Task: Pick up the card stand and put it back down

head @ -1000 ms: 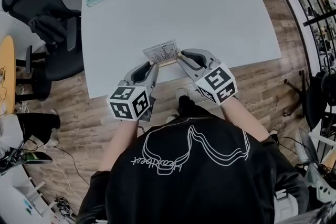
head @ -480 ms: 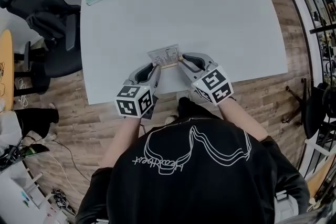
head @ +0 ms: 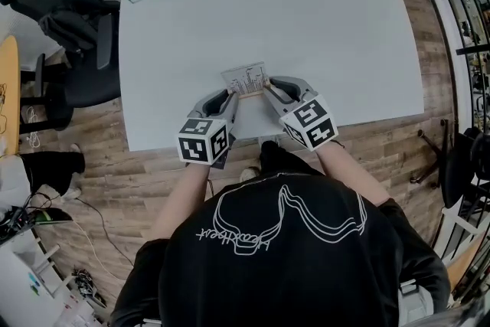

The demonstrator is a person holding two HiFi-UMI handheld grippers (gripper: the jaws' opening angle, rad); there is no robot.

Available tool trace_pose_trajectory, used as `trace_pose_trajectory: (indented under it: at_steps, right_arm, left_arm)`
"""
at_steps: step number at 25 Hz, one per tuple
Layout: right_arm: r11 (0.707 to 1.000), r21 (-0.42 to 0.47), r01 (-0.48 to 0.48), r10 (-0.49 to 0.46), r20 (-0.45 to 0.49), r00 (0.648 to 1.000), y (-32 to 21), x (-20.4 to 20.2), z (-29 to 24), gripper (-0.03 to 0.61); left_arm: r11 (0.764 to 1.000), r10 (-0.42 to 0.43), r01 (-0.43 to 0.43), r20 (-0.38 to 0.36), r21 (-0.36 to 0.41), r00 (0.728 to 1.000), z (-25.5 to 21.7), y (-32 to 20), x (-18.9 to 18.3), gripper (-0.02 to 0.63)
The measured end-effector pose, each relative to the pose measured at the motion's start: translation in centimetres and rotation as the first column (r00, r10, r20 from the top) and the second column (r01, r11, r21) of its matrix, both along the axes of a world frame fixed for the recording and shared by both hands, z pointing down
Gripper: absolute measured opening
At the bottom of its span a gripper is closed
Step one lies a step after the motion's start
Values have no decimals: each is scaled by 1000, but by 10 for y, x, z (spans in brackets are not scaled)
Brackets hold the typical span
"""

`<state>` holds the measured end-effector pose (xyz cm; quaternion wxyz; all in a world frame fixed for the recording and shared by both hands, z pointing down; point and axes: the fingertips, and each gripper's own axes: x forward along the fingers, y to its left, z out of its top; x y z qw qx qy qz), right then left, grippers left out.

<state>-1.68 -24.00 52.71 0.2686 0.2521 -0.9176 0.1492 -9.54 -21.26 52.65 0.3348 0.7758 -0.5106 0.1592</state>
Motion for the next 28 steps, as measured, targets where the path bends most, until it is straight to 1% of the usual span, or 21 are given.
trace_pose_trajectory:
  at_steps: [6,12,17,21,24,25,28]
  right_arm:
    - [1000,-8,-6,6,-5,1000,2,0,7,86]
    - [1000,-9,-18,18,15,1000,5,0,4,95]
    - [998,-1,-60,60,32,998,1,9,-8,126]
    - [995,15,-97,95,77,992,8,19,-33,127]
    - [995,17,-101,98,136,986,21,22,-57,124]
    - [995,19,-98,94,155,983,26,22,-66,112]
    - [995,54,-89,77,193,978,44,20,-92,93]
  left_arm:
    - [1000,13,-14,31,14,999,2,2,1,86]
    - [1000,11,-12,42,21,999,2,2,1,86]
    - [1000,-2,2,0,14,1000,-4,4,-6,117]
    - [1000,-9,10,-39,24,999,-19,13,-8,130]
    - [998,-5,10,-71,61,997,-39,24,-9,130]
    - [997,-5,11,-79,77,997,-46,28,-9,130]
    - [992,-6,20,-108,128,994,-69,42,-14,130]
